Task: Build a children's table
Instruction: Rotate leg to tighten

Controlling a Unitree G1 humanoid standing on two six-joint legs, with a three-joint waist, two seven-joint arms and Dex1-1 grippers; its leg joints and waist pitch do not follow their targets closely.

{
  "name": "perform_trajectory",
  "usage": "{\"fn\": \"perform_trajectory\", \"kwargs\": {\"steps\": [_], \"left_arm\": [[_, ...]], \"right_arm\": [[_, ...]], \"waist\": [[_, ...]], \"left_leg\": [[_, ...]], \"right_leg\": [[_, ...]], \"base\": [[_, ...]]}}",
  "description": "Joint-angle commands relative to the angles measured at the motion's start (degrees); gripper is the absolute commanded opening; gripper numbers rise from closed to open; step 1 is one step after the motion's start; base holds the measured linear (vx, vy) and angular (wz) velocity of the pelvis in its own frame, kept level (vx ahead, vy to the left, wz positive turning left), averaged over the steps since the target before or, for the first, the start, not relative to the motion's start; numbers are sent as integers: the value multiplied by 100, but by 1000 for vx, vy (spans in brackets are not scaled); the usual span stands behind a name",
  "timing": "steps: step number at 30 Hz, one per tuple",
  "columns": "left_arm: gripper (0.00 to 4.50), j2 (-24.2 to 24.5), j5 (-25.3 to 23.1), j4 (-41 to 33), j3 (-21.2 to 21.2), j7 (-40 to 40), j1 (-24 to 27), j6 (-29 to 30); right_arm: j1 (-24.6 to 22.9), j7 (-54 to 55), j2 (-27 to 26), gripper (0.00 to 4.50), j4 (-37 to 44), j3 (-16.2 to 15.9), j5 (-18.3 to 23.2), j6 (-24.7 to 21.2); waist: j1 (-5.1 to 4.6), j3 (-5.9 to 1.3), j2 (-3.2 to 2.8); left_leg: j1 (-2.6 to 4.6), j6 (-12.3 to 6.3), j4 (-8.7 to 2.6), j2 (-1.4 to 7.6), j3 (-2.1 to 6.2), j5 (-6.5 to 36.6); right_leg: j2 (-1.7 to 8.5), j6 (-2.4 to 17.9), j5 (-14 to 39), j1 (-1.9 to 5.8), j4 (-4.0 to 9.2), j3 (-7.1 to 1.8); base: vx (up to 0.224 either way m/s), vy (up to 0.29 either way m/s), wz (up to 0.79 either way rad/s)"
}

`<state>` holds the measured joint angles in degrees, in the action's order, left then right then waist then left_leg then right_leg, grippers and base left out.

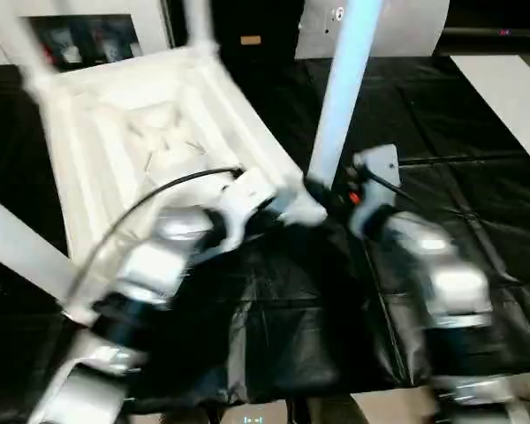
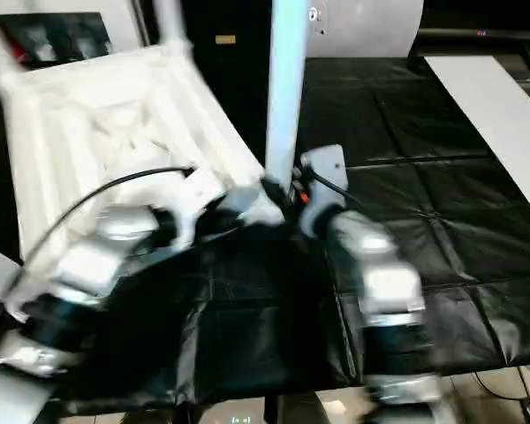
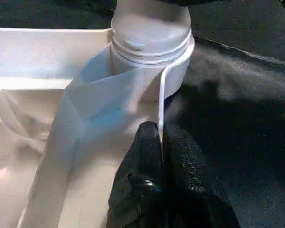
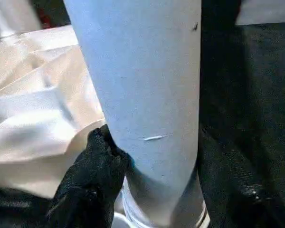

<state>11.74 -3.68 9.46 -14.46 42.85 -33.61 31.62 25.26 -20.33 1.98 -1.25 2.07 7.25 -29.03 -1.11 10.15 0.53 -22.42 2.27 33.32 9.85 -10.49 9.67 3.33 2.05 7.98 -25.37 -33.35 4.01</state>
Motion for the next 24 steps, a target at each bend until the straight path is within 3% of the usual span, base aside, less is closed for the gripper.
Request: {"fn": "perform_trajectory", "kwargs": {"steps": [1,6,7,14,16,24], "left_arm": [[0,-215,159,-373,-151,-41,-186,-92],[0,106,219,-395,-187,331,-44,-335],[0,182,246,-370,-188,443,-20,-398],[0,832,434,-184,-297,1518,111,-1173],[0,1098,457,-112,-391,1904,137,-1447],[0,1723,679,-32,-548,3058,183,-2041]], "right_arm": [[-111,-293,-167,268,50,-474,252,-72],[-204,-777,249,308,132,-346,353,29],[-210,-1002,418,318,99,-325,369,131],[-199,-2651,1606,377,-153,-259,663,552],[-152,-3168,1927,377,-301,-287,734,704],[-4,-5056,2657,377,-699,-632,1100,1023]], "waist": [[52,-476,6],[54,-480,-4],[59,-482,21],[116,-465,8],[173,-477,3],[306,-493,9]], "left_leg": [[84,-556,-339,262,121,699],[77,-727,-340,277,126,563],[77,-764,-334,273,117,624],[98,-787,-327,298,107,740],[135,-788,-324,309,100,751],[146,-855,-320,349,101,653]], "right_leg": [[460,1085,1447,387,377,-320],[461,1267,1027,421,337,-313],[469,1275,1063,435,345,-314],[480,1253,1366,424,361,-325],[484,1256,1410,400,363,-330],[496,1456,1171,402,299,-331]], "base": [[0,0,0],[0,0,0],[0,0,0],[0,0,0],[0,0,0],[0,0,0]]}}
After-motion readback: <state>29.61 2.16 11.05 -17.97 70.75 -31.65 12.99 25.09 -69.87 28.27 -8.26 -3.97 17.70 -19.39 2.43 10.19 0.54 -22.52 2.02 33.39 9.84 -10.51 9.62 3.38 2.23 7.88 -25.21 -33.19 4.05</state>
